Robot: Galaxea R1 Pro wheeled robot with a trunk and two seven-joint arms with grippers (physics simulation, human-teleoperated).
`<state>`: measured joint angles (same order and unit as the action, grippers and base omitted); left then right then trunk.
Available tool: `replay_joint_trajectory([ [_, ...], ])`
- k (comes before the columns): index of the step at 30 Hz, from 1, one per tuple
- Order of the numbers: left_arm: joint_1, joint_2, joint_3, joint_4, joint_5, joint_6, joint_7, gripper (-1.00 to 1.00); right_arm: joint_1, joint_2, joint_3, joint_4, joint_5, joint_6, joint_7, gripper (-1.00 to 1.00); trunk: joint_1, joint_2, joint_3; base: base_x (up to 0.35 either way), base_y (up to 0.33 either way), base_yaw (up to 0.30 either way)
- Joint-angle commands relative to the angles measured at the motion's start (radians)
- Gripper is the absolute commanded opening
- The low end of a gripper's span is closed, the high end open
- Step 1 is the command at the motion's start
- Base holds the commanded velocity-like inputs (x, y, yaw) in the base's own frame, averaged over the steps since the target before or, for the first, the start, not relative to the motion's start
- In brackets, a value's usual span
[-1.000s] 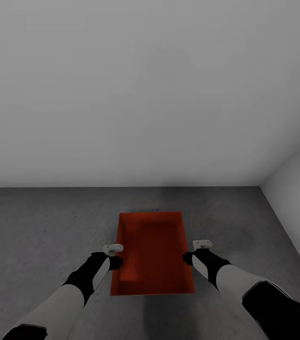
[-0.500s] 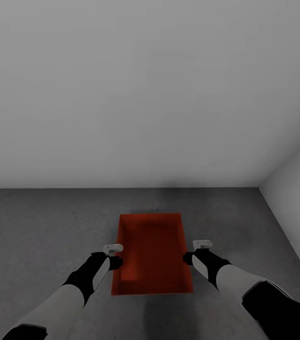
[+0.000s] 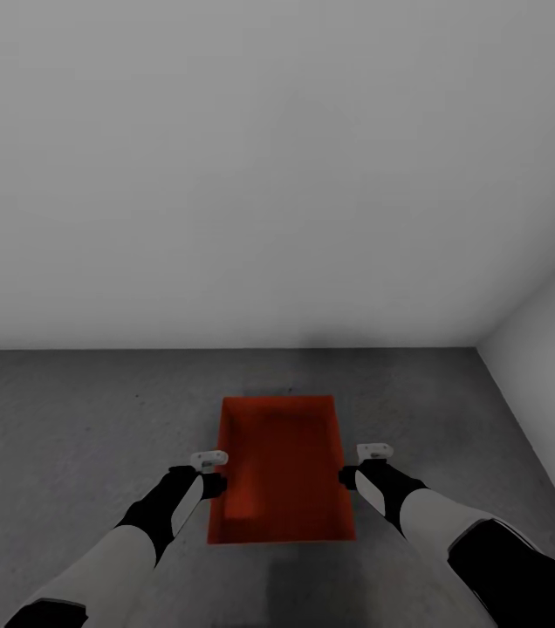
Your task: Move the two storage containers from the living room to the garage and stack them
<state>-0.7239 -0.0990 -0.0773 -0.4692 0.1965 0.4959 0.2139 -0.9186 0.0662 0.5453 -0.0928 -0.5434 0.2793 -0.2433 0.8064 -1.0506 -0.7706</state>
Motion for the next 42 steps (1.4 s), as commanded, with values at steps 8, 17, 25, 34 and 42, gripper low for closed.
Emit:
replay_joint_trajectory([
  [8,0.000,0.001,-0.007,-0.002,0.011,0.004,0.009,1.00,0.000,0.000,0.008,-0.002,-0.008,0.006,-0.005,1.00,-0.027,0.049,0.021,0.000,0.000,0.000],
  [17,0.000,0.001,-0.007,-0.003,0.010,0.002,0.008,1.00,0.000,0.000,0.008,-0.002,-0.008,0.006,-0.005,1.00,-0.027,0.049,0.021,0.000,0.000,0.000],
  [25,0.000,0.001,-0.008,-0.002,0.011,0.002,0.007,1.00,0.000,0.000,0.008,-0.002,-0.008,0.006,-0.005,1.00,-0.027,0.049,0.021,-0.016,0.000,0.000],
  [34,0.000,0.001,-0.005,-0.003,0.011,0.006,0.002,1.00,0.000,0.000,0.008,-0.002,-0.008,0.006,-0.006,1.00,-0.027,0.049,0.021,-0.296,0.000,0.000],
  [42,0.000,0.001,-0.006,-0.002,0.011,0.004,0.004,1.00,0.000,0.000,0.008,-0.002,-0.008,-0.002,-0.007,1.00,-0.027,0.049,0.021,-0.344,0.000,0.000],
])
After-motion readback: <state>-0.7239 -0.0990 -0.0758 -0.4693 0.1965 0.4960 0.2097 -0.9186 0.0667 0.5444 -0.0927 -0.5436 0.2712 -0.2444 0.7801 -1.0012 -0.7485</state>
